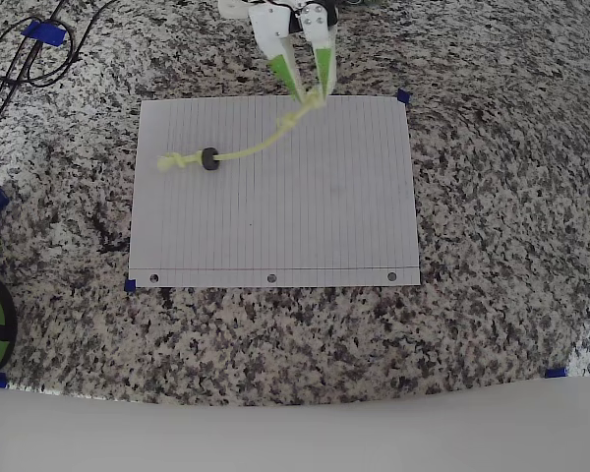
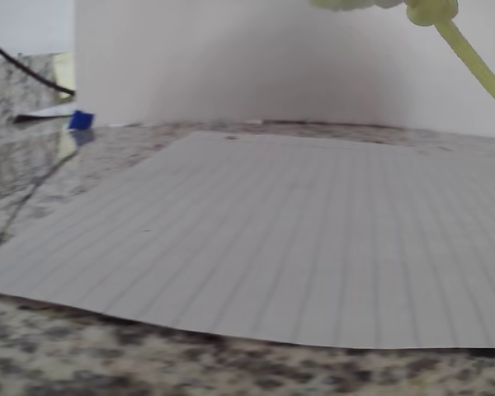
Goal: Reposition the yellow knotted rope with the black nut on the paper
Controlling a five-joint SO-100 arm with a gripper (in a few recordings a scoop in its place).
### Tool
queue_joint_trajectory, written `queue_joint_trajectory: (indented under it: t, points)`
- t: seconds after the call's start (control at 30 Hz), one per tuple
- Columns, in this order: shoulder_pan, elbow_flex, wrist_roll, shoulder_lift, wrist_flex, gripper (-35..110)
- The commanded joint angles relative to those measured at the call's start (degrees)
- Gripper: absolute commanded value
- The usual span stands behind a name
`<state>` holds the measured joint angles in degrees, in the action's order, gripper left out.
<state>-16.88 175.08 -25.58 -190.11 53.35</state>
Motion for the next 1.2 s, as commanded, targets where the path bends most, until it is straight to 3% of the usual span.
queue_joint_trajectory:
  t: [0.0, 0.13, 0.23, 0.33, 0.5, 0.6, 0.77, 0.83, 1.03, 1.17]
  points:
    - [-1.41, 0.18, 0.79, -1.05, 0.09, 0]
    - [-0.88, 1.32, 0.18, -2.64, -0.35, 19]
    - [-1.05, 1.32, 0.0, -2.46, 2.37, 58]
    - [-1.41, 1.32, 0.0, -2.46, 4.22, 72]
    - [-1.05, 1.32, 0.0, -2.81, 4.57, 72]
    - [0.35, 1.05, -0.88, -2.55, 3.08, 63]
    - [8.79, -1.14, -12.66, 4.57, -5.45, 53]
    - [12.92, -3.6, -17.23, 10.11, -7.03, 51]
    - [18.98, -20.04, -17.49, 36.74, 1.85, 51]
    - [21.88, -26.89, -19.51, 49.22, 1.32, 51]
